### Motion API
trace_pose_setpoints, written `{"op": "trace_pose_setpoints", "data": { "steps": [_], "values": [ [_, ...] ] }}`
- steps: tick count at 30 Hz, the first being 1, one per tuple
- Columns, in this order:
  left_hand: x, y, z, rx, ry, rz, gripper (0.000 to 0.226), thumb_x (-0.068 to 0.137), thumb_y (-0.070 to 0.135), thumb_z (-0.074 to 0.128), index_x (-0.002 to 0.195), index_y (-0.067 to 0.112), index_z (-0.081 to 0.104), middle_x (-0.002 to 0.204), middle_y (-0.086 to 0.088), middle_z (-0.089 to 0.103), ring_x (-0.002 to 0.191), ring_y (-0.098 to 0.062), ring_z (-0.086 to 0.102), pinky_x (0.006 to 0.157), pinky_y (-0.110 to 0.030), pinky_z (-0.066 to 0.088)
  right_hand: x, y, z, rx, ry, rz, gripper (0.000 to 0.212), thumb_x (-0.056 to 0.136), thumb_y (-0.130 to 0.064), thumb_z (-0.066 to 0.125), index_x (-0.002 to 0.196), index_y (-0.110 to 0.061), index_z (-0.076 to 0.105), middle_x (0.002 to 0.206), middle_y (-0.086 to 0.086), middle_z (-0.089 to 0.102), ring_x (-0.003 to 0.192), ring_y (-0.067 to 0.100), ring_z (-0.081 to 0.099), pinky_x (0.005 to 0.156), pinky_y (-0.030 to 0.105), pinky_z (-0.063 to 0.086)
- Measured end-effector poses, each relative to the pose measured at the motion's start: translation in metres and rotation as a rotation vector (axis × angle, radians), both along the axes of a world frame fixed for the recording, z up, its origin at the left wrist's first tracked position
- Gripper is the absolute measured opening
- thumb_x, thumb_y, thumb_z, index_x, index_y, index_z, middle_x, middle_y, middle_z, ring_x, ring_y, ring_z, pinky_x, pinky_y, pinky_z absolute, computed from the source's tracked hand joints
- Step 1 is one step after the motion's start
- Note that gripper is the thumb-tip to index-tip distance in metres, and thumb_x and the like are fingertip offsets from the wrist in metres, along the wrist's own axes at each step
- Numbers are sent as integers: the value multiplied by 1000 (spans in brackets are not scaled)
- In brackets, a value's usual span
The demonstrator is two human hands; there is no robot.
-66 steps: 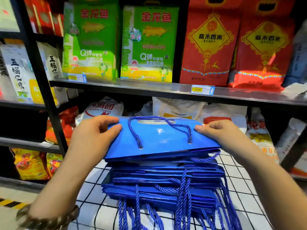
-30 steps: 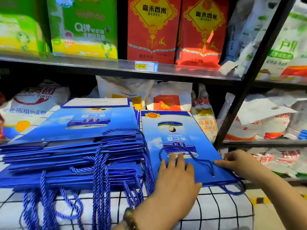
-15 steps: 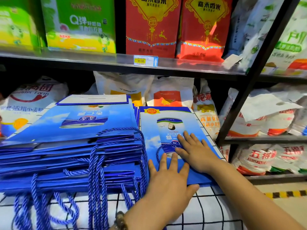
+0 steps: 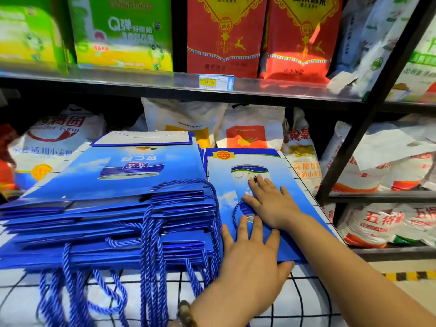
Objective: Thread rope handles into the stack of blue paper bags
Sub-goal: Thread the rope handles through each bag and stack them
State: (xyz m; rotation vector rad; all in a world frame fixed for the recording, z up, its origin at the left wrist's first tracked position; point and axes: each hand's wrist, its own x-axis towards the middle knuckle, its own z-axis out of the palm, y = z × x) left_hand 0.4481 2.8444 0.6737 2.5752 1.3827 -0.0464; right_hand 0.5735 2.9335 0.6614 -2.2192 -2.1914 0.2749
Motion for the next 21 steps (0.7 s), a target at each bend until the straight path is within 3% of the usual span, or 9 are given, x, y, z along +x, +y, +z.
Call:
{"op": "trace_pose_setpoints", "data": {
  "steps": [2,3,4,6,9,13,16,19,21],
  "values": [
    [-2,-2,-3,80,-39,-2,58,95,51,29,146,26,19,155,-13,7,142,-34,3,108,-62,6,-1,0,1,10,8,3,61,96,-52,19,148,-25,0,157,1,-7,144,17,-5,114,46,-2],
    [-5,-5,-3,131,-54,-23,52,92,48,37,138,24,38,150,-15,27,138,-33,24,105,-60,23,-1,0,2,17,12,10,62,96,-51,21,148,-25,2,157,1,-6,144,17,-3,114,47,-1],
    [-9,-10,-3,146,-81,-46,45,85,46,43,122,24,56,136,-13,49,126,-30,47,96,-53,41,-2,0,4,25,34,12,62,96,-51,24,148,-24,5,157,2,-2,144,18,0,114,47,1],
    [-17,-20,1,199,-204,-144,40,73,43,39,100,31,67,114,-1,66,101,-17,65,80,-36,53,-3,-4,13,76,175,-20,59,95,-48,32,146,-21,18,156,3,16,142,21,17,114,46,12],
    [-36,-35,30,338,-429,-256,42,73,42,35,106,36,60,118,7,64,102,-8,62,82,-24,50,-16,-17,41,226,420,-27,48,95,-37,43,138,-17,39,141,5,45,125,21,44,102,33,33],
    [-85,-34,68,536,-672,-265,33,79,36,47,109,28,59,116,2,64,104,-12,52,91,-26,38,-57,-40,91,412,586,149,28,91,-22,52,118,-17,60,114,-6,62,99,3,54,82,13,38],
    [-133,-20,89,639,-650,-68,30,82,34,47,105,23,65,105,6,67,96,-9,53,85,-24,37,-90,-56,116,359,637,274,27,89,-27,53,113,-21,64,104,-17,61,95,-6,55,84,10,40],
    [-174,-3,95,615,-482,198,36,82,40,41,101,22,67,97,7,70,89,-14,62,77,-27,47,-110,-60,121,248,442,371,34,90,-34,50,122,-23,59,120,-14,57,114,2,48,91,13,31],
    [-187,3,95,520,-379,304,41,85,46,38,107,24,65,108,9,67,98,-17,63,81,-28,47,-118,-60,120,206,390,397,34,90,-39,48,119,-25,60,124,-14,56,118,3,45,94,13,28]
  ]
}}
